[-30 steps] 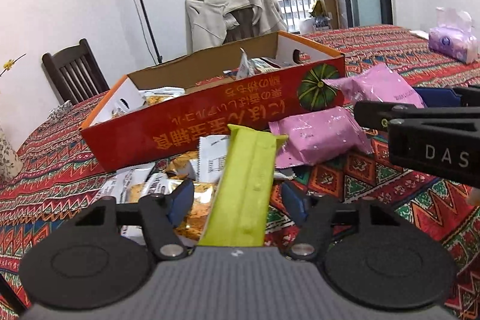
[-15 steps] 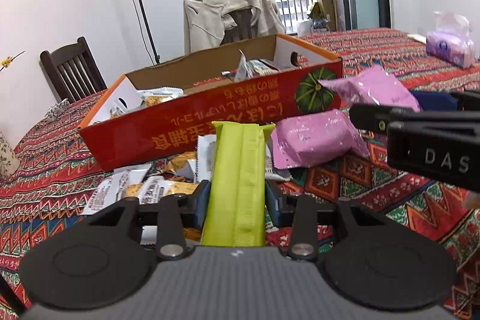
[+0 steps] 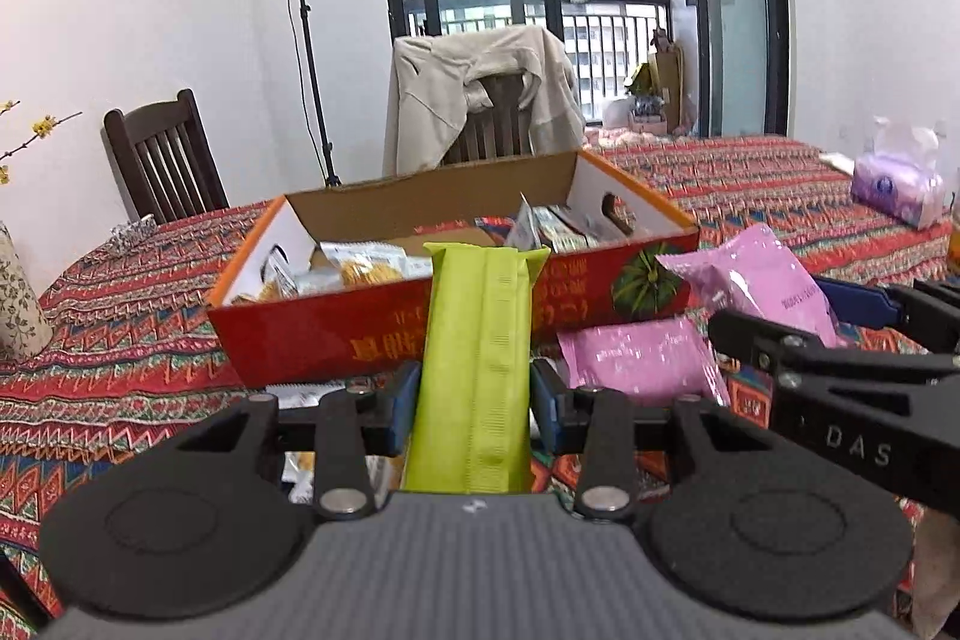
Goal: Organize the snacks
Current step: 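Lift and carry the pink packet and yellow-green bar over the box with both grippers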
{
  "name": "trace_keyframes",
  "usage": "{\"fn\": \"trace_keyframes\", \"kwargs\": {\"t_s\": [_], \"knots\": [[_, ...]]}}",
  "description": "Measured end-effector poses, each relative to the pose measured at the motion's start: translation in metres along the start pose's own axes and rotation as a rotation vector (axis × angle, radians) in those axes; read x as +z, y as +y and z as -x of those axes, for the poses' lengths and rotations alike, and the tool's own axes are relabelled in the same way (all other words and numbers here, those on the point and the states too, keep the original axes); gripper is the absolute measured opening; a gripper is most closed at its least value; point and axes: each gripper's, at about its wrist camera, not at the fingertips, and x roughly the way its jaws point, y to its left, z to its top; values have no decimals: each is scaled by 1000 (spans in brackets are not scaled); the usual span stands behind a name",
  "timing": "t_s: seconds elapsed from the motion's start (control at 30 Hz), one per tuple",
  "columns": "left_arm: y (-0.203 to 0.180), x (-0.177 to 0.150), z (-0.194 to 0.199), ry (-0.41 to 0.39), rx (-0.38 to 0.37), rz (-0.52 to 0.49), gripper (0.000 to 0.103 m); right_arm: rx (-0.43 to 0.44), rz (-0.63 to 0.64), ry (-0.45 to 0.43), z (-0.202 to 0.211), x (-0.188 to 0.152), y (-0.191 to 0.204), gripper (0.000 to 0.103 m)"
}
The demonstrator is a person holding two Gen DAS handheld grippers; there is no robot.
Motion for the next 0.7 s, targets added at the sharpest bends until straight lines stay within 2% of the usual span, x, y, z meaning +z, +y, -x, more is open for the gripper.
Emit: {"fn": "trace_keyframes", "kwargs": {"t_s": [0.3, 0.7], "knots": [[23, 33, 2, -49, -20, 70, 40, -9, 49, -46, -5, 43, 14, 60], [54, 80, -31, -83, -25, 170, 40, -18, 51, -53, -56, 90, 29, 60]]}}
